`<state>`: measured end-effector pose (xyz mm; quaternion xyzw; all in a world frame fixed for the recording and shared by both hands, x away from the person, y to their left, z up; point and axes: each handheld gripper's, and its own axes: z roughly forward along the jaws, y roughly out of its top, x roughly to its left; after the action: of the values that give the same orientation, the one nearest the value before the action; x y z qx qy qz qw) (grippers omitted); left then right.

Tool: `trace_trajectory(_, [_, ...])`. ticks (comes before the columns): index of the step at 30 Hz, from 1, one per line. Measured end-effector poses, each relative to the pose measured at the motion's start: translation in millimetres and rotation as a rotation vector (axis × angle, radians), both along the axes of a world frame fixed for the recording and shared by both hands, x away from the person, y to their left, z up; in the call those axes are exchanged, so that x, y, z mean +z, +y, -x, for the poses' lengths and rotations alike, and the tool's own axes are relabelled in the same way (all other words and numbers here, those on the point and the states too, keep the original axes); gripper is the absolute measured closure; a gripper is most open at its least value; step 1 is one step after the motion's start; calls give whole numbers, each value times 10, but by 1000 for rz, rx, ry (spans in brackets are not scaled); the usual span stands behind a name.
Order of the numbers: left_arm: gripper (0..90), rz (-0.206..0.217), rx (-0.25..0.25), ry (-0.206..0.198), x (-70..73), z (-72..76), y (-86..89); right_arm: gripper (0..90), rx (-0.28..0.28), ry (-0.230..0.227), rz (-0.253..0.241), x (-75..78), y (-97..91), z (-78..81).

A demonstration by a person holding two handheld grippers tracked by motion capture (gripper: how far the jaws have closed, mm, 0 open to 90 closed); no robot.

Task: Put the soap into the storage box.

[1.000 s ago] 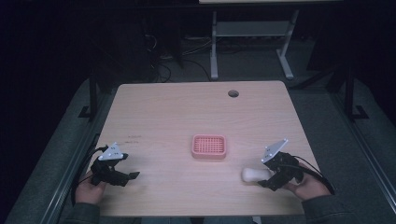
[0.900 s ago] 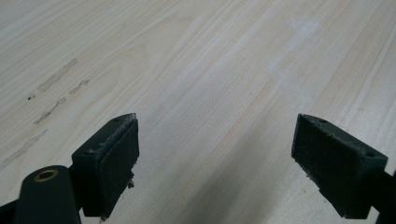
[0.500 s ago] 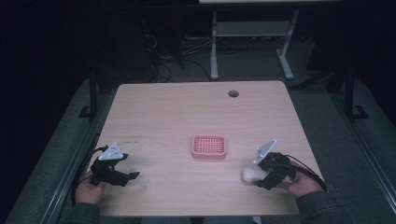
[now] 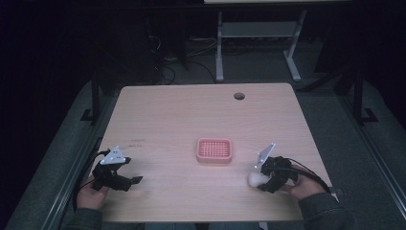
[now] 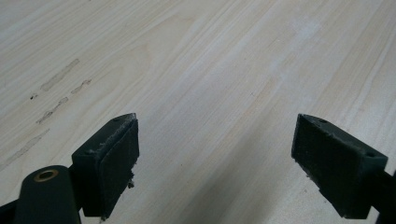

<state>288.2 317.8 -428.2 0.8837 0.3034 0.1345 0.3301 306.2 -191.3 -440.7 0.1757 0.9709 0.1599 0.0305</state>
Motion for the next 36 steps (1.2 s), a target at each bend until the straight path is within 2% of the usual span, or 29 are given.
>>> trace_trajectory(15, [149,2,1,0,1,0,1,409,20,-3,26,-18,34,-10])
trace_trajectory(30, [149,1,0,2,0,2,-5,483,9,19,15,-27,37,-28])
trace_trajectory(36, [149,0,-2,0,1,1,-5,489,17,13,18,-22,40,-20])
